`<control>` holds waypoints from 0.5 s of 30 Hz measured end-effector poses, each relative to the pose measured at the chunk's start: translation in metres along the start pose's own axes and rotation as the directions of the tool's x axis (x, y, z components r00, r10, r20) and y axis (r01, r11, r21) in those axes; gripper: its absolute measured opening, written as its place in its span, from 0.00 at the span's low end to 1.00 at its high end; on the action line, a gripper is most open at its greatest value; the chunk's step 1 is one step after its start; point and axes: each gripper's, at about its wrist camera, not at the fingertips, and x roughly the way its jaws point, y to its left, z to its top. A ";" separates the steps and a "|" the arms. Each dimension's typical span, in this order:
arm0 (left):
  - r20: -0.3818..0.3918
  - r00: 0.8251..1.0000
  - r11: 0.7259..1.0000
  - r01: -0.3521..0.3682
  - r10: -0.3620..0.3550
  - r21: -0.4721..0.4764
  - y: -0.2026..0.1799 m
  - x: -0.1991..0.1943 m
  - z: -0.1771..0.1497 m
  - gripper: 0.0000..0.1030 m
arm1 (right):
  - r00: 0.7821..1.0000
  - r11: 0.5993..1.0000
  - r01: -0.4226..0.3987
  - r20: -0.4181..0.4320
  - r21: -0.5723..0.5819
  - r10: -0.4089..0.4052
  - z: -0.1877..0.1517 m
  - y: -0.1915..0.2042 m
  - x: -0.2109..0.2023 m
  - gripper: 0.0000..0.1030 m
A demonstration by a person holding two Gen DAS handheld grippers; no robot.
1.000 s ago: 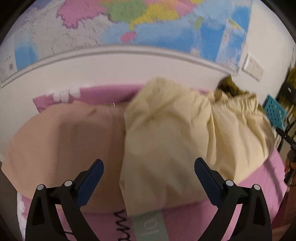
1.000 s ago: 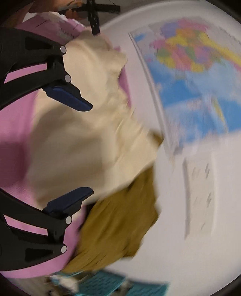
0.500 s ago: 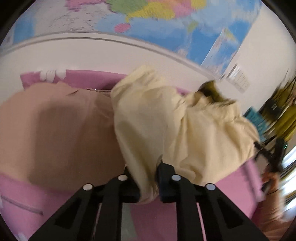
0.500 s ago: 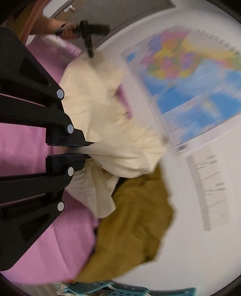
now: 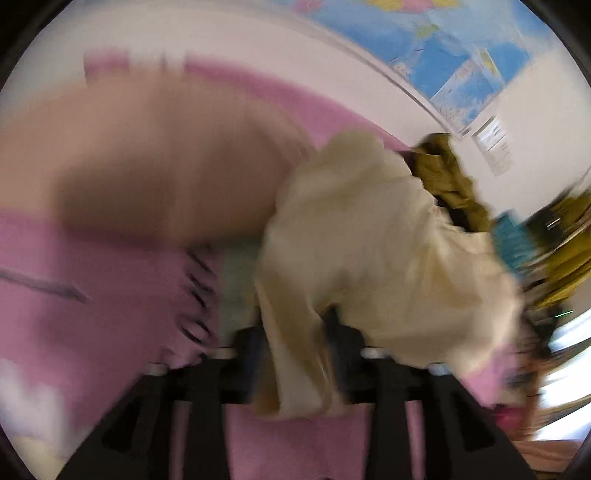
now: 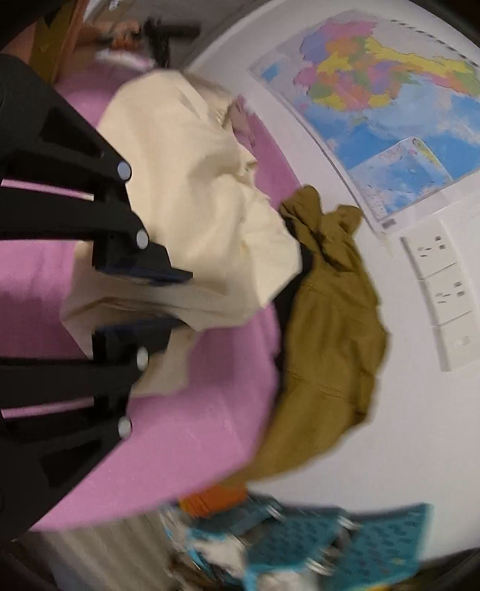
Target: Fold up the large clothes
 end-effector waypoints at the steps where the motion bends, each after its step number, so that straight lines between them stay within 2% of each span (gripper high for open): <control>1: 0.051 0.997 0.996 -0.067 0.064 0.053 -0.011 -0.010 0.003 0.67 | 0.999 0.999 0.028 0.038 -0.032 -0.026 0.005 0.010 -0.008 0.45; 2: 0.084 0.994 0.993 -0.073 0.065 0.090 -0.019 -0.017 0.005 0.67 | 0.996 0.998 0.043 0.077 -0.050 -0.039 0.009 0.016 -0.014 0.65; 3: 0.118 0.992 0.989 -0.049 0.032 0.139 -0.033 -0.027 0.008 0.69 | 0.994 0.997 0.044 0.103 -0.067 -0.037 0.011 0.022 -0.017 0.68; 6: 0.142 0.990 0.975 -0.036 0.005 0.218 -0.062 -0.027 0.017 0.71 | 0.991 0.987 -0.050 0.118 -0.155 0.069 0.023 0.055 -0.015 0.68; 8: 0.113 0.994 0.953 -0.034 0.000 0.300 -0.088 -0.012 0.020 0.72 | 0.989 0.969 -0.120 0.058 -0.214 0.135 0.025 0.082 0.005 0.67; 12: 0.035 0.999 0.909 -0.044 0.033 0.413 -0.121 0.034 0.018 0.72 | 0.989 0.935 -0.143 -0.090 -0.325 0.120 0.021 0.132 0.070 0.66; 13: 0.011 0.999 0.900 -0.040 0.039 0.435 -0.128 0.049 0.018 0.72 | 0.987 0.929 -0.142 -0.117 -0.343 0.107 0.019 0.139 0.082 0.65; 14: 0.002 0.998 0.892 -0.063 0.069 0.448 -0.131 0.062 0.018 0.67 | 0.986 0.921 -0.131 -0.148 -0.366 0.081 0.016 0.144 0.098 0.51; 15: -0.003 0.993 0.883 -0.101 0.115 0.459 -0.136 0.076 0.018 0.51 | 0.984 0.918 -0.118 -0.167 -0.378 0.058 0.013 0.147 0.111 0.39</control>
